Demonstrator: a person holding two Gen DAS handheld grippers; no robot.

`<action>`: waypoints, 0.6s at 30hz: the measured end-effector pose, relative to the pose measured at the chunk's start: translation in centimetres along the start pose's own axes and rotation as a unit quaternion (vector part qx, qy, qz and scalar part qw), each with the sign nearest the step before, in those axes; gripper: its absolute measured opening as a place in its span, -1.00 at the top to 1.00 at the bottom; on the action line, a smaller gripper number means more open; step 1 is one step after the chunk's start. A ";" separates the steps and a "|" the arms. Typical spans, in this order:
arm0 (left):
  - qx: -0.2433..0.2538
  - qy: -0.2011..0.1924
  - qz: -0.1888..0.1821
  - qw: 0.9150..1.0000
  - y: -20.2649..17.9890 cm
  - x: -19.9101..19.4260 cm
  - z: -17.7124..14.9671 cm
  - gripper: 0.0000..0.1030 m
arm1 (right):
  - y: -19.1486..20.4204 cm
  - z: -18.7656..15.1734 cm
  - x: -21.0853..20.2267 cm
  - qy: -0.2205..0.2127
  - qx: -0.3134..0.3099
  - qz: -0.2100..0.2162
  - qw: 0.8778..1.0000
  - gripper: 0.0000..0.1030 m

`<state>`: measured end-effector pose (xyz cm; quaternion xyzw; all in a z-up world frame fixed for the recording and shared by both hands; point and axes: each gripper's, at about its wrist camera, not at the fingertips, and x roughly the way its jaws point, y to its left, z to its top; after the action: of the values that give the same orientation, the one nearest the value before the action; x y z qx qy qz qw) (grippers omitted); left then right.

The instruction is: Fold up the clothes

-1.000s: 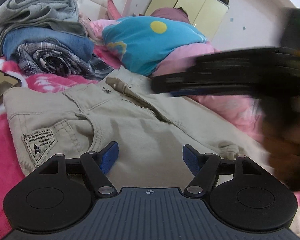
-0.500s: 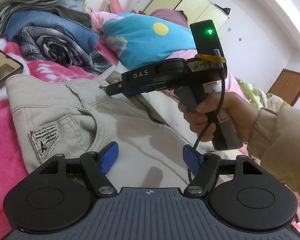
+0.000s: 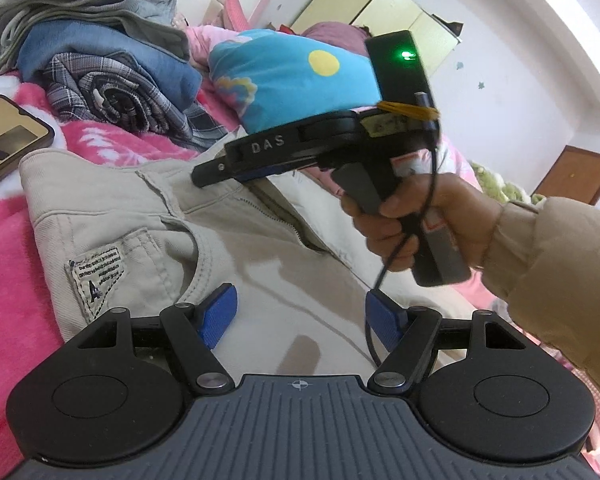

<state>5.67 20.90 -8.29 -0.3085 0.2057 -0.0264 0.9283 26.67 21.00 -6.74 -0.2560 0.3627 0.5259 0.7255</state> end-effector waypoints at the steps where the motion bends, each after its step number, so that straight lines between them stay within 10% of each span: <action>1: 0.000 0.000 0.000 1.000 0.0 0.0 0.0 -0.39 | -0.3 0.2 0.4 0.005 0.004 0.004 1.000 -0.05; 9: -0.005 -0.001 -0.003 1.000 0.2 -0.1 0.1 -0.39 | -1.7 1.0 1.8 0.036 0.031 0.041 0.998 -0.05; 15: -0.006 -0.003 -0.001 1.000 0.2 -0.1 0.1 -0.39 | -0.2 0.6 0.6 0.014 0.001 0.008 1.000 0.81; 18: -0.006 -0.008 0.008 1.000 0.3 -0.3 0.1 -0.39 | 1.6 0.1 0.0 -0.012 -0.033 -0.027 0.999 0.86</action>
<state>5.45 21.24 -8.24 -0.3126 0.2010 -0.0156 0.9283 25.14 21.60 -6.69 -0.2836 0.3294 0.5204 0.7350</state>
